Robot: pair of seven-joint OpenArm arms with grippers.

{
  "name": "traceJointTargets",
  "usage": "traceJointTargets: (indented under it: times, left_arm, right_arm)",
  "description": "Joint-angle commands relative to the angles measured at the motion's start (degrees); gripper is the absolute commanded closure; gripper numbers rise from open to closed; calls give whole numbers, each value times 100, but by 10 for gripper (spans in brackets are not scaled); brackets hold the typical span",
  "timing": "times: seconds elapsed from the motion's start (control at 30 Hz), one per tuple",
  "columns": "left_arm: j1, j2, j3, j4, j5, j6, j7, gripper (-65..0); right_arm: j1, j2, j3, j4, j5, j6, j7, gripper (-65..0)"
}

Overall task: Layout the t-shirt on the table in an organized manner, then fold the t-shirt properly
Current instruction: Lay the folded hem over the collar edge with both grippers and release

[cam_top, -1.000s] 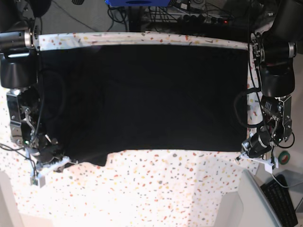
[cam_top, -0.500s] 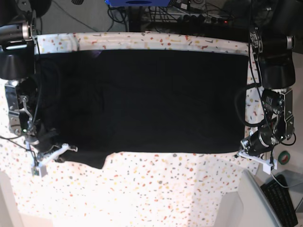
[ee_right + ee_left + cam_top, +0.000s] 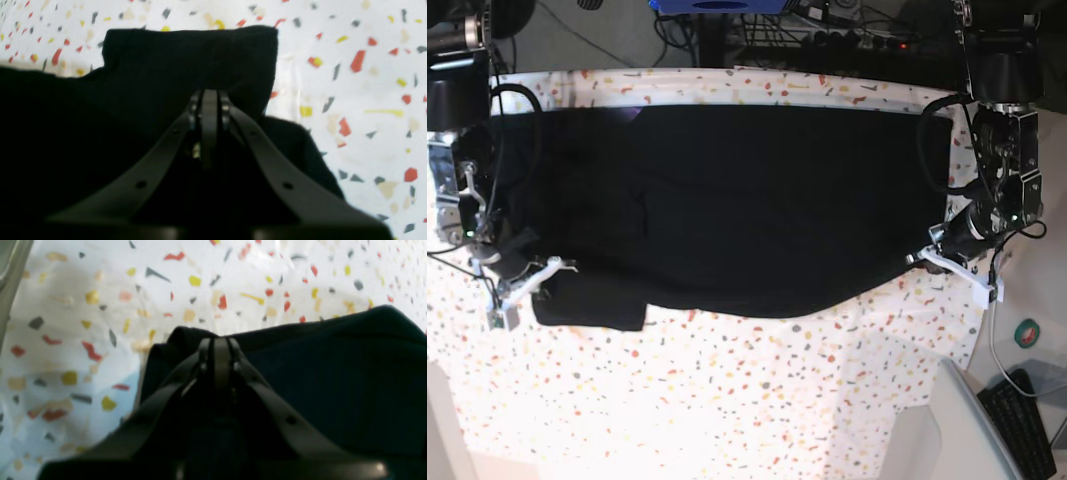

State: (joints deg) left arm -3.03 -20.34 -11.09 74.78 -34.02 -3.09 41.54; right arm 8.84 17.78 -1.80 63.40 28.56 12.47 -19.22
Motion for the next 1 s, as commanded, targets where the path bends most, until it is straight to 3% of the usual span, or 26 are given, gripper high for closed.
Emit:
traceJointTargets:
  times: [0.0, 0.17, 0.3, 0.5, 0.67, 0.97]
  left_arm:
    - [-9, -142, -38, 210, -22, -20, -35, 0]
    - [87, -80, -689, 667, -22, -47, 712, 0]
    - [87, -89, -1040, 1027, -22, -372, 1231, 0]
    - [96, -89, -1014, 1018, 13, -372, 1283, 0]
    - [210, -80, -1014, 1036, -5, -372, 1275, 0]
    - [659, -133, -1014, 1071, 22, -390, 1257, 0]
  right_arm:
    - [96, 169, 35, 249, 67, 15, 177, 0]
    - [193, 240, 35, 390, 67, 15, 168, 0]
    - [342, 389, 18, 452, 67, 15, -78, 0]
    - [870, 688, -774, 460, -179, 15, -324, 0]
    - [949, 635, -1055, 408, -856, 15, -324, 0]
    - [-71, 635, -1020, 909, -864, 23, -359, 0]
